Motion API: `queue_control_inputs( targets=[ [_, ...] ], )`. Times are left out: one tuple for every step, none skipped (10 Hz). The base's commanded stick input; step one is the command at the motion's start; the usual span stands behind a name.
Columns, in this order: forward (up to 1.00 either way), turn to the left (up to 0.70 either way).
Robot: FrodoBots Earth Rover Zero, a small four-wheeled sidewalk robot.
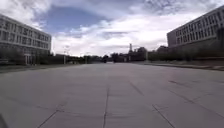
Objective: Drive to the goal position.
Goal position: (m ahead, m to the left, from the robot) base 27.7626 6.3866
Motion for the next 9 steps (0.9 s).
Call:
queue_control_inputs(
  targets=[
    [0.70, 0.00],
    [0.70, 0.00],
    [0.70, 0.00],
    [0.70, 0.00],
    [0.70, 0.00],
    [0.70, 0.00],
    [0.70, 0.00],
    [0.70, 0.00],
    [0.70, 0.00]
  ],
)
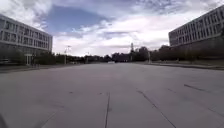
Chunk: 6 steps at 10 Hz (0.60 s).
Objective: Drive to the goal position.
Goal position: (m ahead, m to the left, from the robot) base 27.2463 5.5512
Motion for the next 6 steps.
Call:
queue_control_inputs(
  targets=[
    [0.70, 0.00],
    [0.70, 0.00],
    [0.70, 0.00],
    [0.70, 0.00],
    [0.70, 0.00],
    [0.70, 0.00]
  ],
)
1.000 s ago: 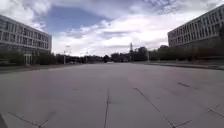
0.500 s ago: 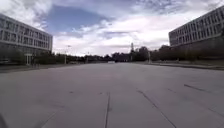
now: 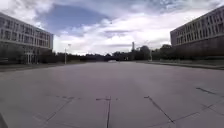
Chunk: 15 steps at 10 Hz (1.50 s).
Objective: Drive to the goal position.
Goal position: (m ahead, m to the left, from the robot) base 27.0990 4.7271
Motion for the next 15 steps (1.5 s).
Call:
queue_control_inputs(
  targets=[
    [0.70, 0.00],
    [0.70, 0.00],
    [0.70, 0.00],
    [0.70, 0.00],
    [0.70, 0.00],
    [0.70, 0.00],
    [0.70, 0.00],
    [0.70, 0.00],
    [0.70, 0.00],
    [0.70, 0.00],
    [0.70, 0.00],
    [0.70, 0.00],
    [0.70, 0.00],
    [0.70, 0.00],
    [0.70, 0.00]
  ],
)
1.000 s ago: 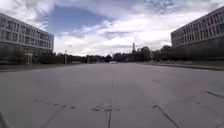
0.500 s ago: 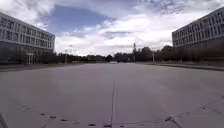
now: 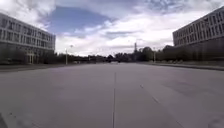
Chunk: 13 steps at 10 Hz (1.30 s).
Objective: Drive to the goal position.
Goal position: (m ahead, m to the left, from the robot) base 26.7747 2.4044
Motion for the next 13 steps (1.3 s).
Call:
queue_control_inputs(
  targets=[
    [0.70, 0.00],
    [0.70, 0.00],
    [0.70, 0.00],
    [0.70, 0.00],
    [0.70, 0.00],
    [0.70, 0.00],
    [0.70, 0.00],
    [0.70, 0.00],
    [0.70, 0.00],
    [0.70, 0.00],
    [0.70, 0.00],
    [0.70, 0.00],
    [0.70, -0.05]
  ],
)
